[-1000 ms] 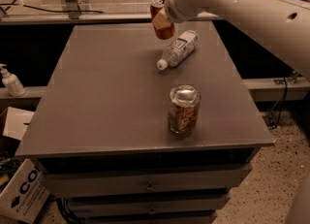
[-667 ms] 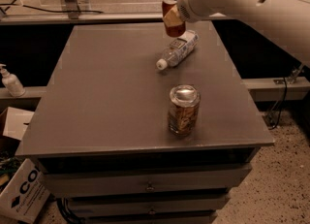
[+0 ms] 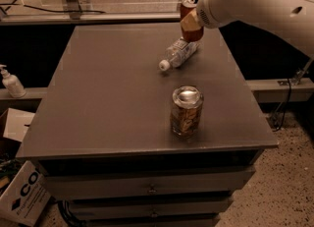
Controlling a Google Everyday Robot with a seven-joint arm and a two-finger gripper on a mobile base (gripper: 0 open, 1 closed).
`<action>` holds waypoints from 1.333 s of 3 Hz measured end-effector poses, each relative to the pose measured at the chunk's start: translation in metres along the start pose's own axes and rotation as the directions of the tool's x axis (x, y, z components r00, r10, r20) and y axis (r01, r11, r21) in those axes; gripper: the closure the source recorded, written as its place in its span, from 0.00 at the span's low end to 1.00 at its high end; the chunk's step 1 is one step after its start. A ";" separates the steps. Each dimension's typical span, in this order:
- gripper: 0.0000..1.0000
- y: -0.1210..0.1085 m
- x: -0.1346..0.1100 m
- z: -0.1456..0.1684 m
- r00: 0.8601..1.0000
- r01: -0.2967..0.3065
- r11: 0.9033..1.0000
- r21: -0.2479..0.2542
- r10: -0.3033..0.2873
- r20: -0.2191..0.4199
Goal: Move coke can near blue plastic bottle
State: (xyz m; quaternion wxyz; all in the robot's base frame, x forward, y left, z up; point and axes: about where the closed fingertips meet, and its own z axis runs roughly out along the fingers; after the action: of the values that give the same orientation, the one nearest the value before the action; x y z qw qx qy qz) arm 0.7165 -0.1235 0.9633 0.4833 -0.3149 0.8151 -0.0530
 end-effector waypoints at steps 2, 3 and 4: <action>1.00 0.001 0.041 -0.001 0.998 -0.037 0.999 0.004 0.037 -0.049; 1.00 0.003 0.052 0.000 0.997 -0.047 0.999 0.004 0.047 -0.058; 1.00 0.008 0.057 0.004 0.997 -0.052 0.999 -0.013 0.051 -0.061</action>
Offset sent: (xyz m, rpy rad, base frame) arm -0.0210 -0.0352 -0.0496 0.0120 0.0692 -0.0630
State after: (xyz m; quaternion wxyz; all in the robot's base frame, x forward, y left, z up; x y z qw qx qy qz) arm 0.6974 -0.1488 0.9147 0.4572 -0.2956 0.8376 -0.0443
